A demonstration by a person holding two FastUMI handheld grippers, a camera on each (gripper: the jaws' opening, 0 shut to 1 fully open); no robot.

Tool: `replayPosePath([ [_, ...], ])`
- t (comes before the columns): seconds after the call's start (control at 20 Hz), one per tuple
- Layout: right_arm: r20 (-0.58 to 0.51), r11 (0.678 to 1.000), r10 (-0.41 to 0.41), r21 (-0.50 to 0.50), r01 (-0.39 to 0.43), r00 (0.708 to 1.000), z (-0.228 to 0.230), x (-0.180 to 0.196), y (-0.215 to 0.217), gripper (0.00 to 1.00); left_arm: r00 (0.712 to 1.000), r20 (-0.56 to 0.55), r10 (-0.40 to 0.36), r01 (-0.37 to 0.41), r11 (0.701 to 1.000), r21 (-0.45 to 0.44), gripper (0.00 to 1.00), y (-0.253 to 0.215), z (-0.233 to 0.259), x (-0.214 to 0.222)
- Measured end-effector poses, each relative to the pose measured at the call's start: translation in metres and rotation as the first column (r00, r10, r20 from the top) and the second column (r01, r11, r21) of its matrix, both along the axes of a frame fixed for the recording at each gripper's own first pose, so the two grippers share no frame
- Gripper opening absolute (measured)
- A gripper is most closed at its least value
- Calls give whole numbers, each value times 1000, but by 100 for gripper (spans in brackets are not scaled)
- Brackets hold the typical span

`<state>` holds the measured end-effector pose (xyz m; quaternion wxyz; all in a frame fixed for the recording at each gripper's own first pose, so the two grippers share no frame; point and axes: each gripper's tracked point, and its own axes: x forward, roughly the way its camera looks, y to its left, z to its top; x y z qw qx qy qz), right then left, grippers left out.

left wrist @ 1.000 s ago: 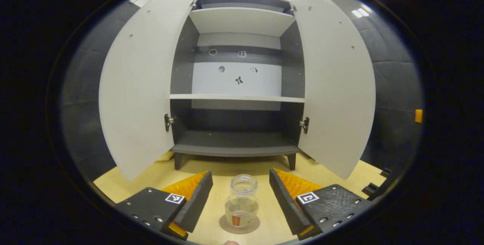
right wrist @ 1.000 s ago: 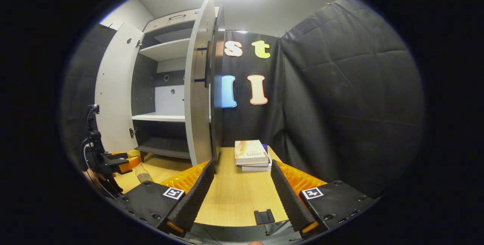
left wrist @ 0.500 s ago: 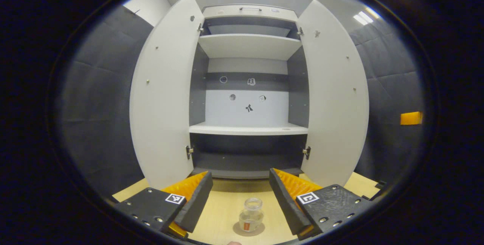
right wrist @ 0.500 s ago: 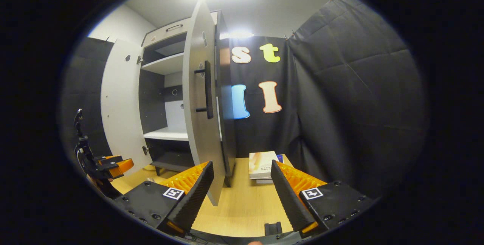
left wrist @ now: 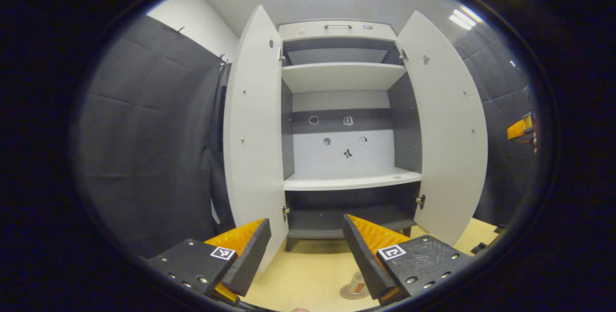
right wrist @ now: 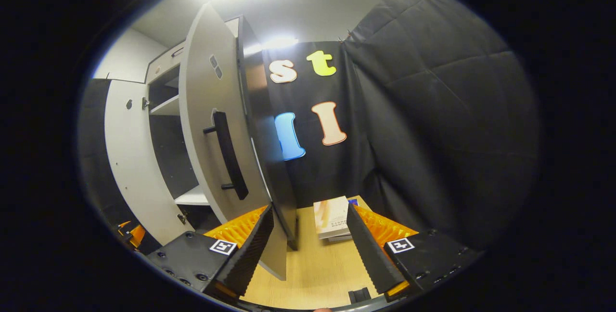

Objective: Grasp the bottle in the cabinet with the left hand and place it on the coaster, then close the right door with the right hand and the left door with the left hand.

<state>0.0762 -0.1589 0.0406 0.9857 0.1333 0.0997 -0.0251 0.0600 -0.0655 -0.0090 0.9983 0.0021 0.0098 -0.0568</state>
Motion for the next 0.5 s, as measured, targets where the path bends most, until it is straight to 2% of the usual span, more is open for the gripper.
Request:
replayPosePath([
  [0.05, 1, 1000, -2, 0, 2, 1000, 3, 6, 1, 97, 1000, 3, 15, -15, 1000, 3, 91, 11, 2, 0],
  [0.1, 0, 1000, -7, -2, 7, 1000, 5, 13, 2, 92, 1000, 7, 27, -27, 1000, 7, 91, 20, 4, -1],
  [0.25, 4, 1000, -14, -15, 14, 1000, 15, 30, 3, 92, 998, 16, 68, -68, 998, 16, 89, 49, 7, -3],
  [0.3, 8, 1000, -18, -19, 19, 1000, 19, 36, 4, 98, 996, 17, 85, -85, 996, 16, 89, 60, 7, -4],
  [0.5, 28, 996, -58, -63, 59, 998, 36, 58, 4, 97, 989, 17, 146, -147, 989, 11, 89, 97, 6, -7],
])
